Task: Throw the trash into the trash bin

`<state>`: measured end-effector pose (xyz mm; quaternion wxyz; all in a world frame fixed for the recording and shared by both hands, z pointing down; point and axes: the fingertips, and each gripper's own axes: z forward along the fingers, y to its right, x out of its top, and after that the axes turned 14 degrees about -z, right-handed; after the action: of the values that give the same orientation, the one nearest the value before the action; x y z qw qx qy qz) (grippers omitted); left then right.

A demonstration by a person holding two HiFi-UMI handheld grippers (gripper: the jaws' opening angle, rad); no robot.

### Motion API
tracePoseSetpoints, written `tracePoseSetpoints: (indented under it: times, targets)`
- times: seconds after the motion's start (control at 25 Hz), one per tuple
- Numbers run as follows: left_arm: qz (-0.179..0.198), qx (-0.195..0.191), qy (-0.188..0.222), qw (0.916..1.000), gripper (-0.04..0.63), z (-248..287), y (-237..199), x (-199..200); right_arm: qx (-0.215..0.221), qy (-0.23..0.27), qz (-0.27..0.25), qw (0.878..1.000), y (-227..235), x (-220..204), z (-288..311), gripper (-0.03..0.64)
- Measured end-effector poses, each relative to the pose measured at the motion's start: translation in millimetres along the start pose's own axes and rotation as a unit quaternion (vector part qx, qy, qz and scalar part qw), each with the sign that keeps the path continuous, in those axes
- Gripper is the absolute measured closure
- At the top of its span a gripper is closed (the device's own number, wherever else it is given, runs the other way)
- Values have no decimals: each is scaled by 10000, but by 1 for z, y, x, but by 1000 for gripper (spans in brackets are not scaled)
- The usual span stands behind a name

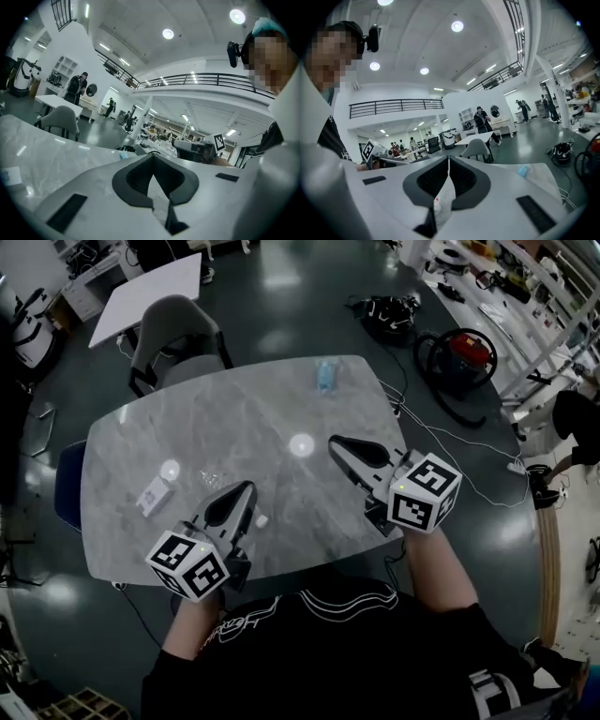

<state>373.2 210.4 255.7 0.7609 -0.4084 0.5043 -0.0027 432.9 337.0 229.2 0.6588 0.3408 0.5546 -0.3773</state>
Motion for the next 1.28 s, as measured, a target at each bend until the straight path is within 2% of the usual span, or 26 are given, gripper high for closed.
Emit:
tracePoseSetpoints:
  times: [0.24, 0.36, 0.52, 0.76, 0.92, 1.0, 1.04, 1.08, 1.16, 1.2, 1.28]
  targets:
    - [-273, 107, -318, 9991, 589, 63, -28, 7, -375, -250, -61, 9990, 89, -8, 21, 580]
    - [-376, 201, -420, 9982, 589, 88, -40, 8, -443, -331, 9, 9985, 127, -24, 32, 580]
    - [-540, 326, -517, 9967, 589, 112, -57, 6, -513, -699, -49, 9962, 168, -53, 52, 580]
    - [-762, 586, -697, 9929, 589, 134, -91, -8, -700, -1335, -338, 9880, 216, -105, 93, 580]
    - [-809, 806, -779, 9904, 589, 138, -112, -18, -774, -1486, -410, 9850, 236, -136, 118, 578]
    - [-929, 940, -755, 9884, 589, 138, -124, -21, -962, -1629, -645, 9798, 247, -150, 128, 577]
    - [-994, 1005, -735, 9872, 589, 139, -129, -22, -1049, -1750, -799, 9757, 252, -157, 133, 567]
    - [-1053, 1058, -716, 9862, 589, 140, -133, -23, -1100, -1881, -924, 9716, 257, -165, 137, 527]
    - [-1147, 1129, -691, 9845, 589, 141, -138, -26, -1134, -2133, -1084, 9643, 265, -182, 146, 388]
    - [-1179, 1156, -691, 9839, 589, 142, -140, -28, -1151, -2265, -1155, 9603, 268, -191, 150, 360]
    - [-1215, 1198, -715, 9827, 589, 142, -144, -33, -1195, -2547, -1280, 9510, 276, -209, 156, 347]
